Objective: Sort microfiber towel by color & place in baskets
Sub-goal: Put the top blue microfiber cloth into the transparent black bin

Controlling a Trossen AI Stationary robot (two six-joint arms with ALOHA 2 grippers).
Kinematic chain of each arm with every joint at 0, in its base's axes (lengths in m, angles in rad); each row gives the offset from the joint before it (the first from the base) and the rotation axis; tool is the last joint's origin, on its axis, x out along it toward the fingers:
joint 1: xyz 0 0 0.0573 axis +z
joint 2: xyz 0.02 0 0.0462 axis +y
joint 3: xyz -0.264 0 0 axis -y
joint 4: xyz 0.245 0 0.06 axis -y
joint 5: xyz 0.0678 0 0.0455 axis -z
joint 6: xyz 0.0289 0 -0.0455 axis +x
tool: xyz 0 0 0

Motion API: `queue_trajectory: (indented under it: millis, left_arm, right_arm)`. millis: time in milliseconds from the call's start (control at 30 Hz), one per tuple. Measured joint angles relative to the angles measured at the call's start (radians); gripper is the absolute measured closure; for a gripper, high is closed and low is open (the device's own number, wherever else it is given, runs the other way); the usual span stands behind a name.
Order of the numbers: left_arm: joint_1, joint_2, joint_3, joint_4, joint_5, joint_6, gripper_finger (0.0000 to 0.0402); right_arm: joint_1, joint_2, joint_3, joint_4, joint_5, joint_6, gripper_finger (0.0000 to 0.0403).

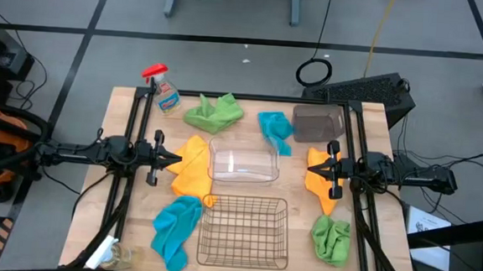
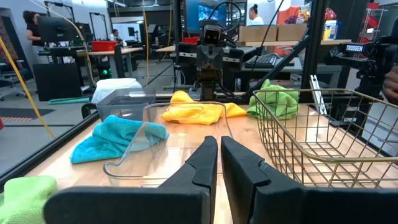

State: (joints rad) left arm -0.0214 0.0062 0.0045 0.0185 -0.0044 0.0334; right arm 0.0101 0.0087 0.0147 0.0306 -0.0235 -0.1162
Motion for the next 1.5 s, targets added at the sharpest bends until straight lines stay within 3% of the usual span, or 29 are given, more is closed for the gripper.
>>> queue_trajectory:
  millis: [367, 533, 933, 1500]
  left_arm:
    - [0.000, 0.000, 0.000, 0.000, 0.000, 0.005, 0.0373]
    - [0.000, 0.000, 0.000, 0.000, 0.000, 0.028, 0.0373]
    - [0.000, 0.000, 0.000, 0.000, 0.000, 0.026, 0.0373]
    - [0.000, 0.000, 0.000, 0.002, 0.000, 0.026, 0.0373]
  right_arm:
    - [0.000, 0.000, 0.001, 0.001, 0.000, 0.140, 0.0403]
    - [0.000, 0.008, 0.069, -0.009, 0.024, 0.169, 0.0403]
    - [0.000, 0.180, 0.462, -0.212, 0.156, 0.201, 0.0403]
    - [0.000, 0.626, 1.001, -0.500, 0.153, 0.166, 0.0403]
